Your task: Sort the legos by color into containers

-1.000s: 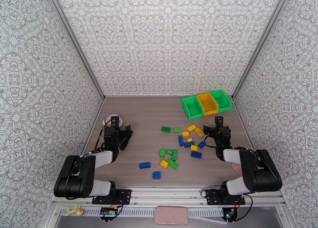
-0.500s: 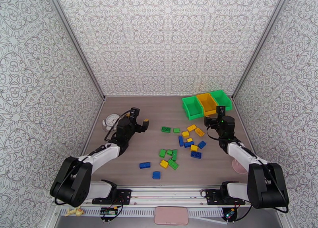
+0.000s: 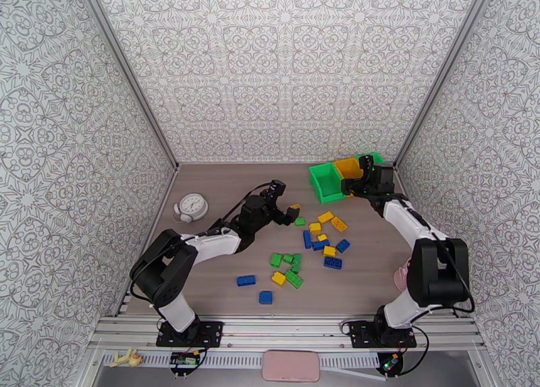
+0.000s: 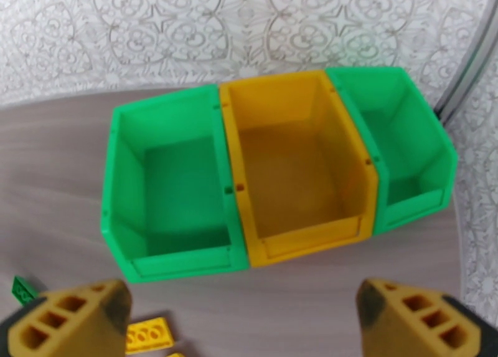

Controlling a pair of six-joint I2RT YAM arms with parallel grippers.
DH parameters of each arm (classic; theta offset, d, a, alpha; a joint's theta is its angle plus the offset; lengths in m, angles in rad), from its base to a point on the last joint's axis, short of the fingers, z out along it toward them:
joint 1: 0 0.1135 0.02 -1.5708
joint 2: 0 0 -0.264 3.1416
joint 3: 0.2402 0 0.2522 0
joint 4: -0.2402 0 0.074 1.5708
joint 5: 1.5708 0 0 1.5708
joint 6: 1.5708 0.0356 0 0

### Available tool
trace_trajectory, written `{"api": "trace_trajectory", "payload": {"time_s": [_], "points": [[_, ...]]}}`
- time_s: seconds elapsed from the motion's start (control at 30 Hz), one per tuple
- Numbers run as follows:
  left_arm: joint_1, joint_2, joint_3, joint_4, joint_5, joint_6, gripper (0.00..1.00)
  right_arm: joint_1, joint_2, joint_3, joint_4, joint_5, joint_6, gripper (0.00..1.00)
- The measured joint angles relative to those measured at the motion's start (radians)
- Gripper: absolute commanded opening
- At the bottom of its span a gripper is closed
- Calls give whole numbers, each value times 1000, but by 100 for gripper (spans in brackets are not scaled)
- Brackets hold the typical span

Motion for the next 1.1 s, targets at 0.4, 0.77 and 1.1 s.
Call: {"api": "trace_trajectory", "payload": {"time_s": [0.4,0.77,1.1], "points": [[-8,31,64,-36,128,16,100,0,327,377,-237,-34,-35,74],[-11,42,70,-56,155,16,100,1,467,507,-322,-33,-61,43],[-11,42,69,-55,154,15,100,22,482,517,-328,-18,-74,26]]}}
